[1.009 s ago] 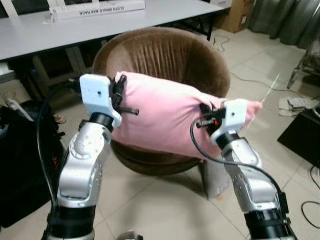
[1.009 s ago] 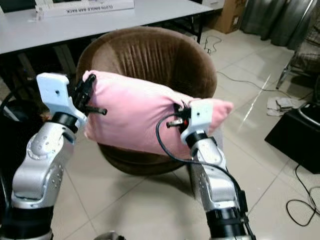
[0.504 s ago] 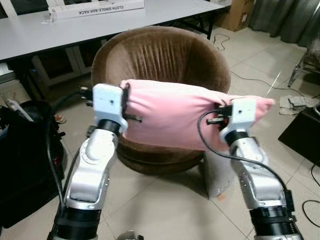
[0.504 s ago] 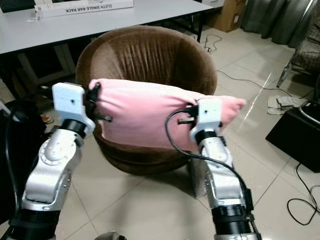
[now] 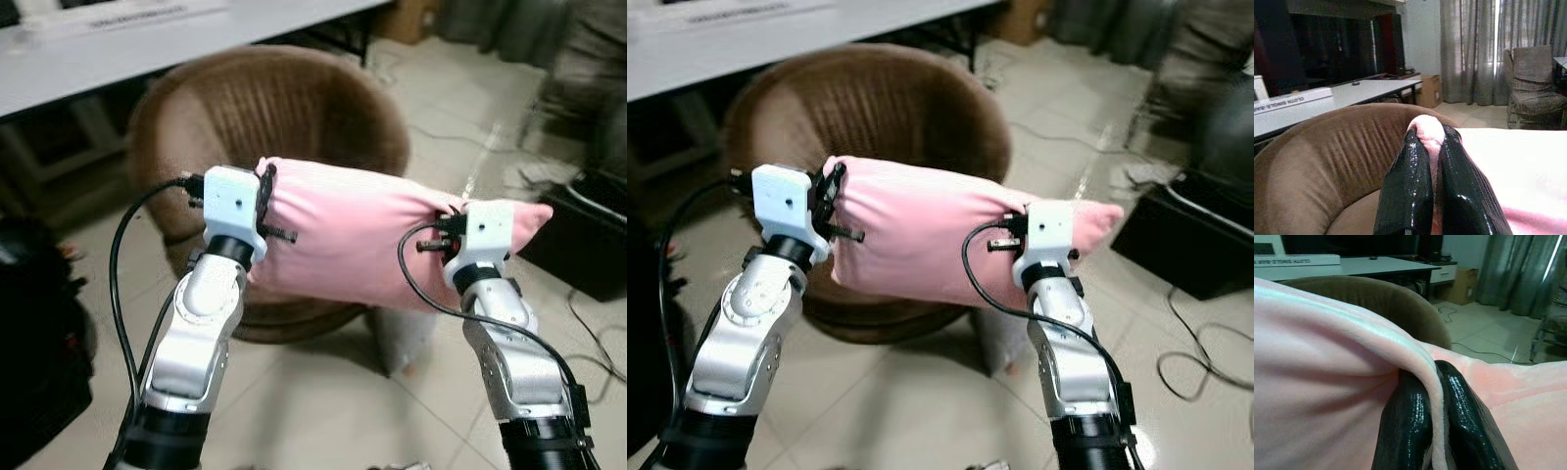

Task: Move the pillow to the sofa from floor

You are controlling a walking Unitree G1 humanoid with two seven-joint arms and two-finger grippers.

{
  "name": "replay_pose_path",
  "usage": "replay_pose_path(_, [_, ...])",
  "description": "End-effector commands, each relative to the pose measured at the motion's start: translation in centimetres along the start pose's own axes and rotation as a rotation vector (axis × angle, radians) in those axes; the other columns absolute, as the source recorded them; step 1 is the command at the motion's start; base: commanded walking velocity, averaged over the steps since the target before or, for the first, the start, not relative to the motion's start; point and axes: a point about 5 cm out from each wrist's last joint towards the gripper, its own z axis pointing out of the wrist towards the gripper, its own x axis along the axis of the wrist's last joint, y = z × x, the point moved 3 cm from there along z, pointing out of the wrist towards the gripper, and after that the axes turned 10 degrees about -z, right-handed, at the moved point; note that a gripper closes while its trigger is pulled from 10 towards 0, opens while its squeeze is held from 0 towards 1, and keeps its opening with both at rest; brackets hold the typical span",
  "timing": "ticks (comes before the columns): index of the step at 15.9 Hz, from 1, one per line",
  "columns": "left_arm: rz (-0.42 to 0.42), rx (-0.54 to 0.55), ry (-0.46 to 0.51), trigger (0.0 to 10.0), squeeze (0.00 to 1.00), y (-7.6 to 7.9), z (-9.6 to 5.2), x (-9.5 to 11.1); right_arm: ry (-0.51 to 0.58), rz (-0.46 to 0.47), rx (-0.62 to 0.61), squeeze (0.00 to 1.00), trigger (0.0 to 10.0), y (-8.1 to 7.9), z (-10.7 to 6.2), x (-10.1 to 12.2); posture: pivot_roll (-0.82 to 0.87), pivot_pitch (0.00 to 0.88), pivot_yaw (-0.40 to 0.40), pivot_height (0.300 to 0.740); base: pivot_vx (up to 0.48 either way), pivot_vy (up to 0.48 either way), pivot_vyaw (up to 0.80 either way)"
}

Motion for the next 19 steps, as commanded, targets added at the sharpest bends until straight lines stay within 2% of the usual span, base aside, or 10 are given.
replay_pose_path(1, [0.032,0.041,0.047,10.0,0.0,-0.9,-0.1,1.0,0.024,0.012,-0.03,0.0,10.0,0.8,0.0,0.7,0.03,0.08,0.007,0.729,0.409,0.0,0.0])
replay_pose_path(3, [0.038,0.044,0.058,10.0,0.0,-1.2,0.2,1.3,0.039,-0.006,-0.02,0.0,10.0,0.4,0.0,1.1,0.04,0.065,0.018,0.729,0.433,0.0,0.0])
replay_pose_path(7, [0.05,0.023,0.058,10.0,0.0,-1.2,0.8,1.7,0.057,0.008,-0.018,0.0,10.0,-0.1,0.5,1.4,0.05,0.063,0.041,0.729,0.469,0.0,0.8])
replay_pose_path(15, [0.025,-0.016,0.049,10.0,0.0,-0.7,1.2,0.9,0.078,-0.004,-0.012,0.0,10.0,0.4,1.1,1.8,0.02,0.048,0.059,0.729,0.475,0.0,0.0])
replay_pose_path(19, [0.032,-0.006,0.049,10.0,0.0,-1.0,1.2,0.9,0.081,-0.013,0.017,0.0,10.0,-0.4,1.5,1.9,0.03,0.04,0.048,0.729,0.459,0.0,0.76])
